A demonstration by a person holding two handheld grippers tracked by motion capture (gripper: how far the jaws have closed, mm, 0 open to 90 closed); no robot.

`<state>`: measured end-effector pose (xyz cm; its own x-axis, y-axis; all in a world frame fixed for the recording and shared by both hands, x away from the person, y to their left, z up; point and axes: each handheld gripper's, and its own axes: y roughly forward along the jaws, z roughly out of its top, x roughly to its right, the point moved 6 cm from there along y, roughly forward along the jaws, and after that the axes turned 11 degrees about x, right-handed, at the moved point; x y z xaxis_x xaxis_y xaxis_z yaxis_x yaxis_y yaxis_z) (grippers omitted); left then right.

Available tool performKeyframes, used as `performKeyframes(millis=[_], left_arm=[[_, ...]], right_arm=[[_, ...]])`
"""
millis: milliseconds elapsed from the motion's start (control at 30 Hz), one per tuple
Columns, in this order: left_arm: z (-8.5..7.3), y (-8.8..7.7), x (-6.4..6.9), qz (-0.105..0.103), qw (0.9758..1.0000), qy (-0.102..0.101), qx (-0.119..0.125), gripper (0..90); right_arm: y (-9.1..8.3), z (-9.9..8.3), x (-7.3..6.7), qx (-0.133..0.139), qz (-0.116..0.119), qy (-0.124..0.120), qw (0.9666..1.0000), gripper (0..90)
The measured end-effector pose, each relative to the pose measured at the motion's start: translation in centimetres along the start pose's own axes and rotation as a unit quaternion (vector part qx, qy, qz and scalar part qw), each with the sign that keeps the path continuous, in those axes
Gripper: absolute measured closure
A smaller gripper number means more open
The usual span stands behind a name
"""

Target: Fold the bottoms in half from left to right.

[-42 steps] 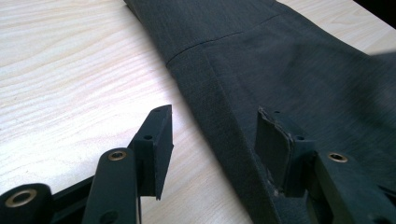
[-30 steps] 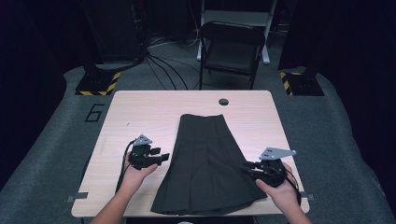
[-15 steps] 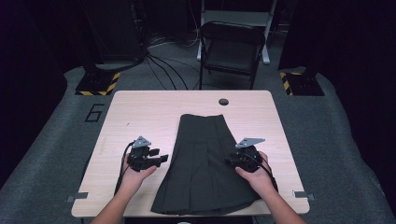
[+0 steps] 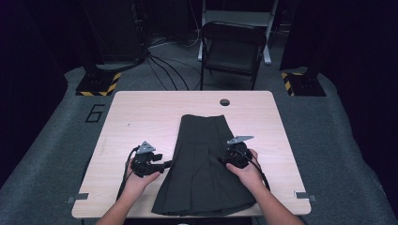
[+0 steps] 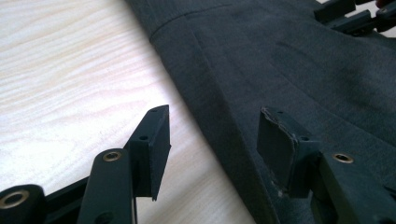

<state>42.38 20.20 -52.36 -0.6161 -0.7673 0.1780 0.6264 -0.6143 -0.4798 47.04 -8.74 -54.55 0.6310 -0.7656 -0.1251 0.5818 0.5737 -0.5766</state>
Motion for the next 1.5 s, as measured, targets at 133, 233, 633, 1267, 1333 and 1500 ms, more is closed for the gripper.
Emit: performKeyframes(millis=[133, 233, 633, 1267, 1333, 1500], left_arm=[[-0.3, 0.1, 0.3, 0.003, 1.0000, -0.004, 0.003, 44.0], [-0.6, 0.1, 0.4, 0.003, 1.0000, -0.003, -0.001, 43.5], [-1.9, 0.8, 1.3, -0.004, 0.9998, -0.008, -0.020, 42.1], [-0.3, 0.8, 3.2, -0.014, 0.9995, 0.023, -0.017, 89.0], [0.4, 0.8, 3.6, -0.020, 0.9994, 0.026, -0.012, 89.0], [1.3, 1.5, 5.1, -0.037, 0.9989, 0.029, -0.008, 89.0]], right_arm=[[0.6, -0.3, -0.1, -0.005, 0.006, 0.006, 1.0000, 44.3], [0.9, -0.4, 0.0, -0.002, 0.002, -0.009, 1.0000, 43.5], [1.0, 0.0, -1.5, -0.006, 0.004, -0.085, 0.9964, 76.2], [-1.6, 3.4, -2.2, 0.035, -0.002, -0.121, 0.9921, 83.1], [-2.2, 3.9, -2.1, 0.037, -0.010, -0.128, 0.9911, 83.2], [-4.0, 5.4, -1.4, 0.048, -0.036, -0.127, 0.9901, 83.3]])
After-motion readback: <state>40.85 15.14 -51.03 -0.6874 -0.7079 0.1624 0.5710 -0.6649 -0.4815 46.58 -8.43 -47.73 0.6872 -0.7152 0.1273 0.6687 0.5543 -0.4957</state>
